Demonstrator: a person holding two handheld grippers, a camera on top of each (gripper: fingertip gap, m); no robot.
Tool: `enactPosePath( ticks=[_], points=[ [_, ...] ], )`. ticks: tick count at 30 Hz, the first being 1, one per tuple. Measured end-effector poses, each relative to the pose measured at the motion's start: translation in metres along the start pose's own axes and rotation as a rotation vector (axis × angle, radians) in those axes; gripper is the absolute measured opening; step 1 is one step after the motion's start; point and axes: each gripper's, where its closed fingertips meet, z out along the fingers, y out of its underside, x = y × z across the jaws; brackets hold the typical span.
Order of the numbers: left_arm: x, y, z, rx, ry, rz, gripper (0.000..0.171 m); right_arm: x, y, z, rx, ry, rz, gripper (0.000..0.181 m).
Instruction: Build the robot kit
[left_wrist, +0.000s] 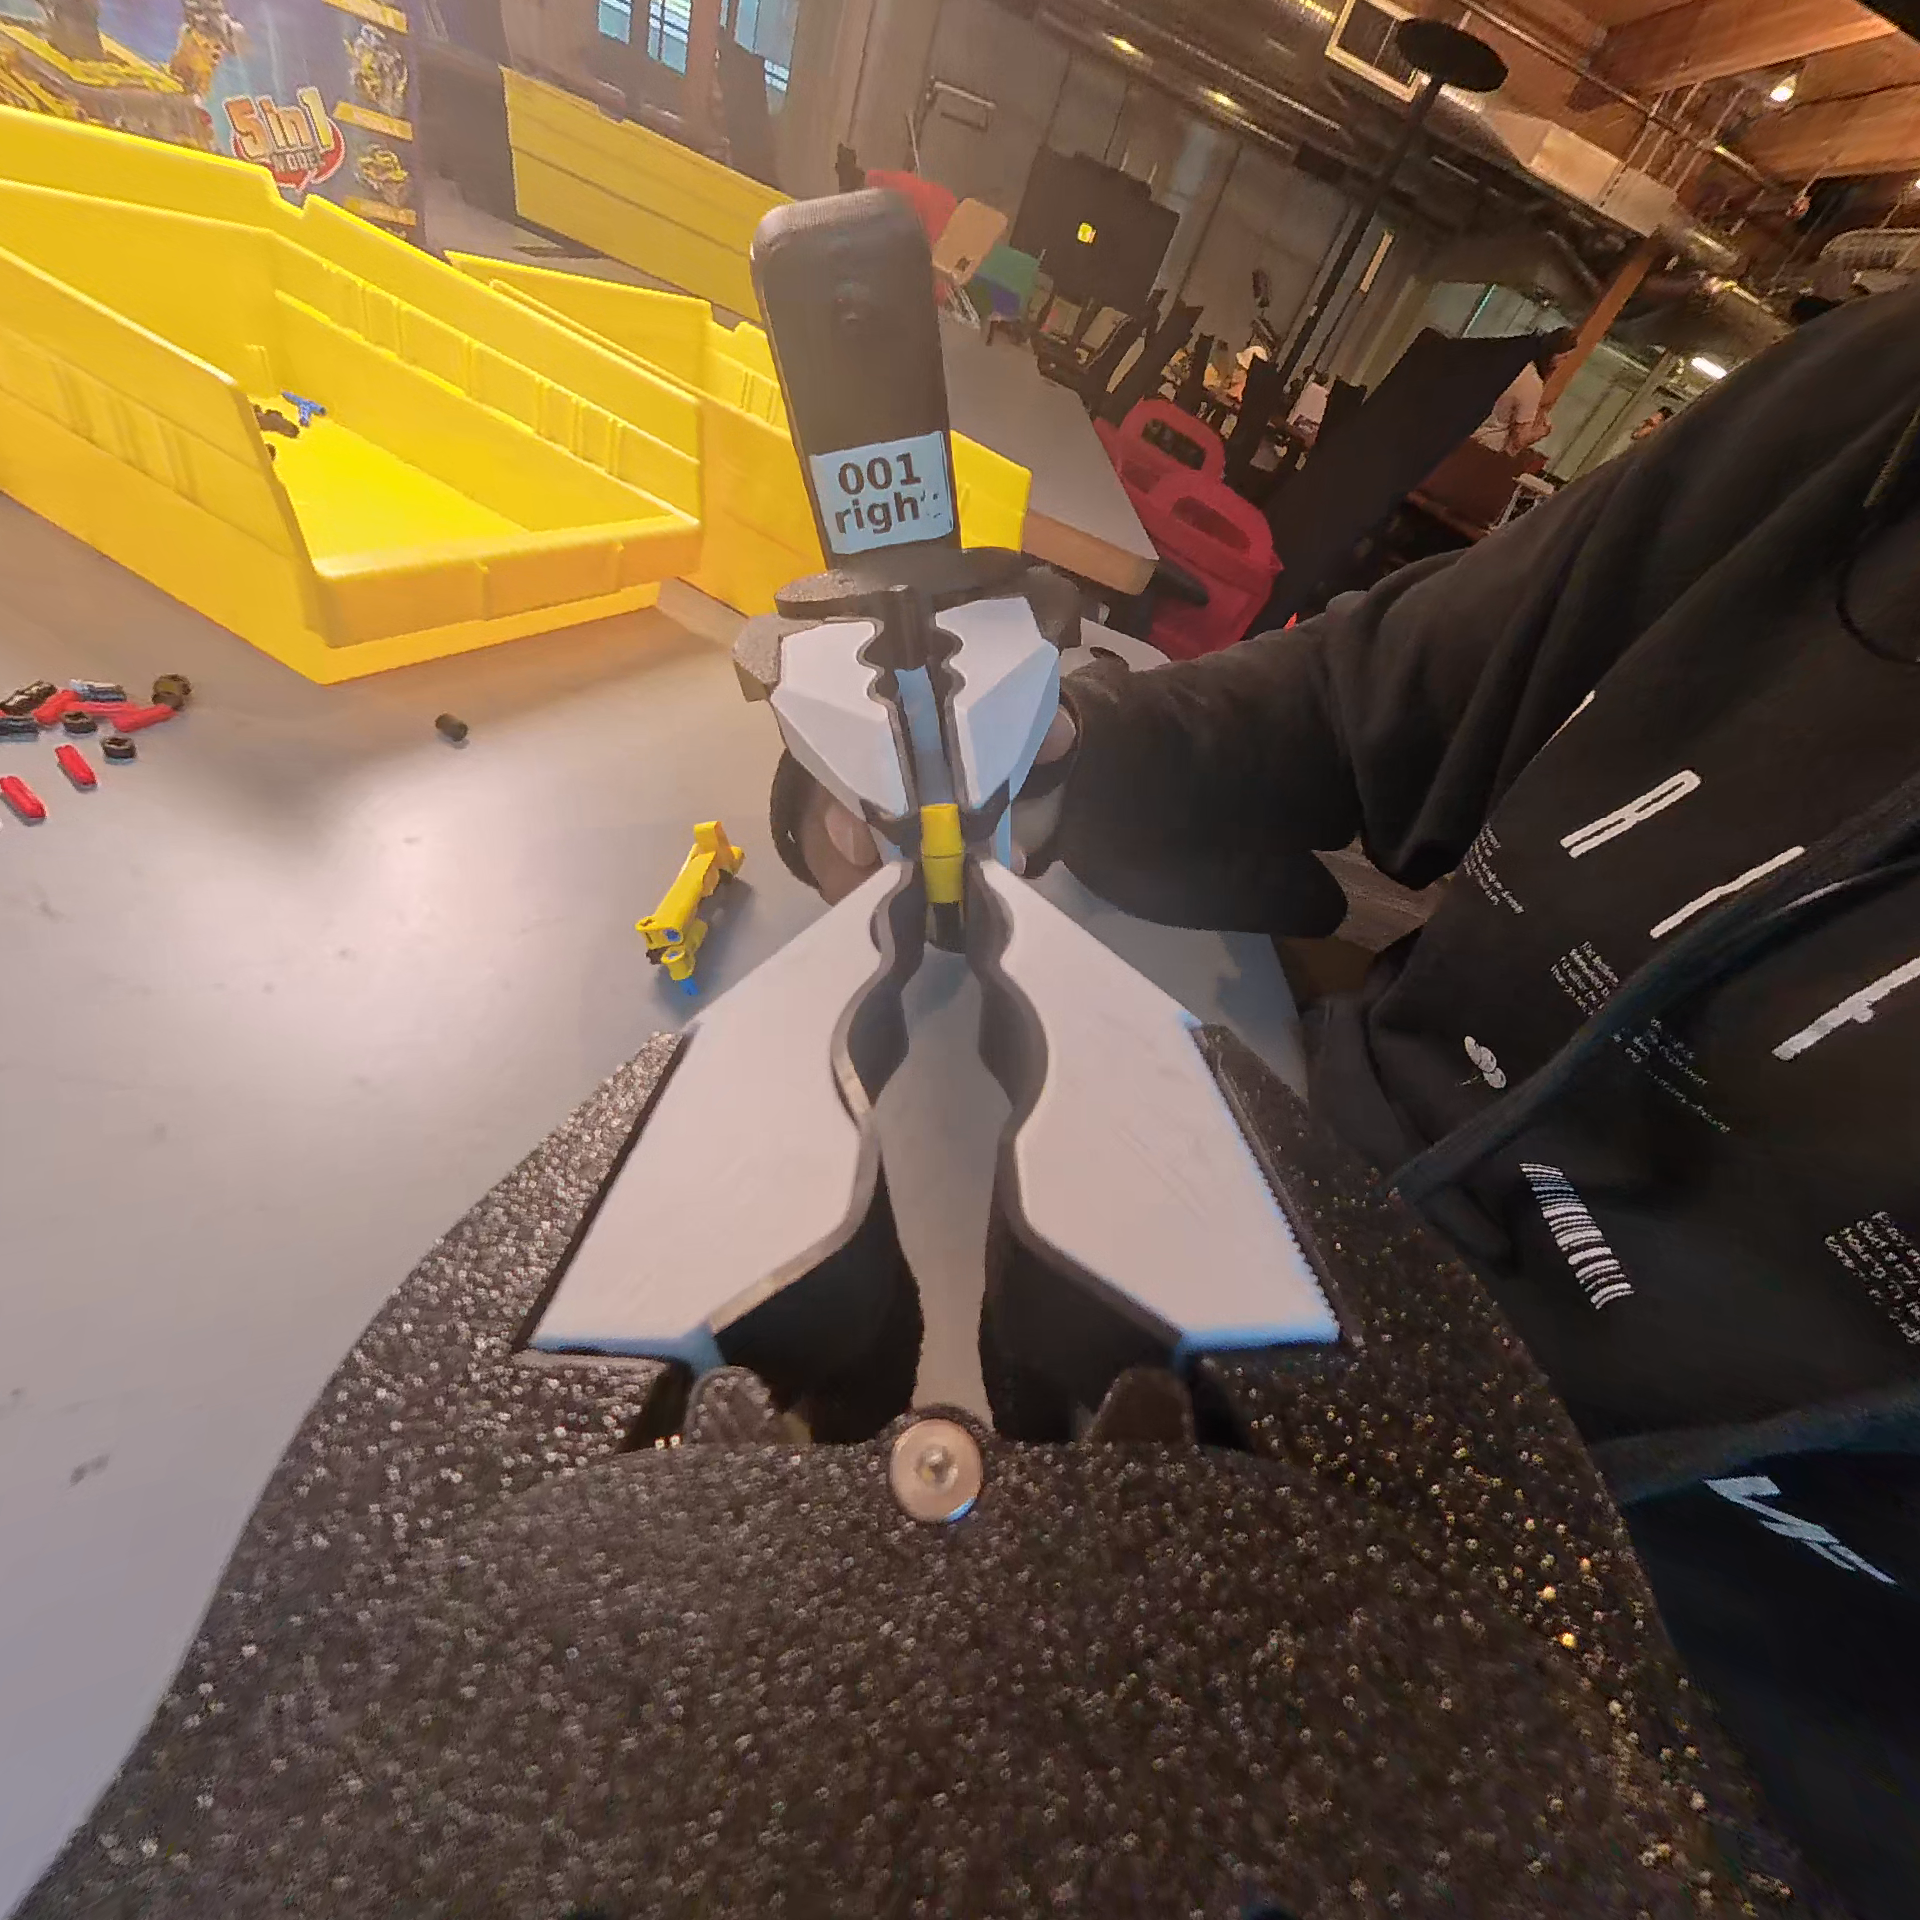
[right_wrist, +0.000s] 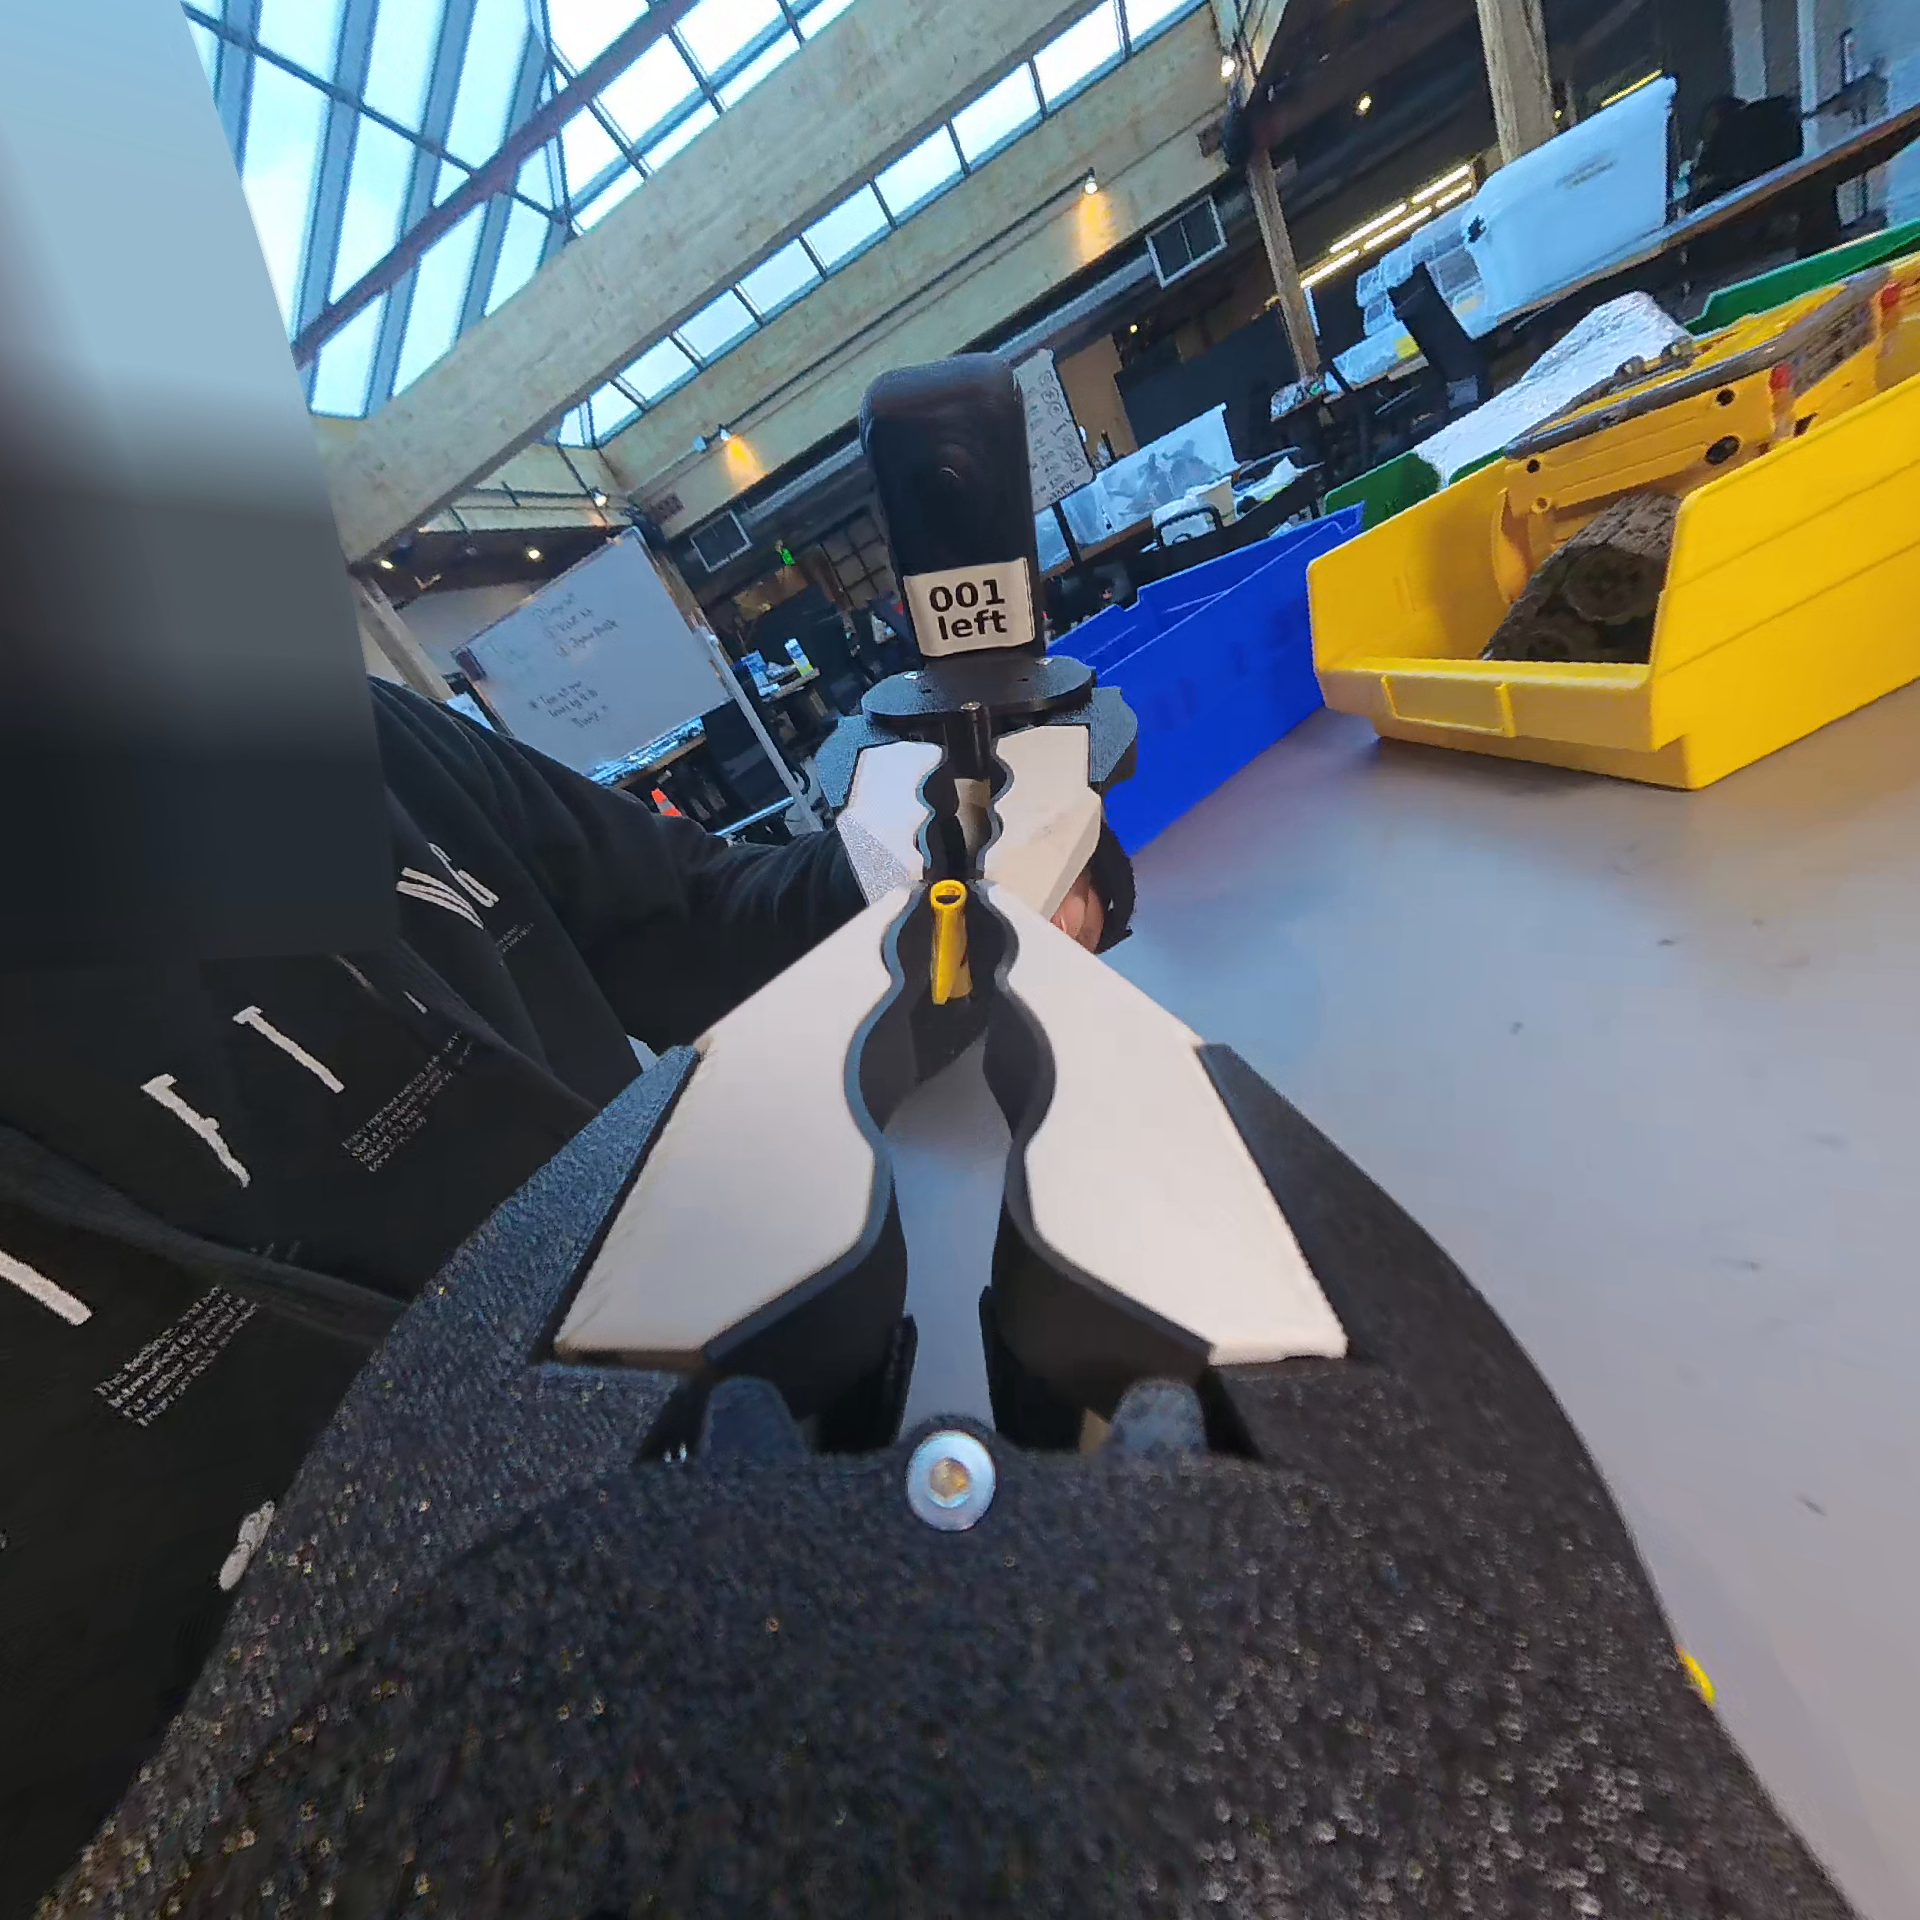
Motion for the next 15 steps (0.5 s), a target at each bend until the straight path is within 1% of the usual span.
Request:
enactPosePath(
  ticks=[15],
  points=[
    [0.0, -0.018, -0.01, 0.091, -0.016, -0.01, 0.006, -0.002, -0.02, 0.004, 0.11, -0.027, -0.002, 0.003]
  ],
)
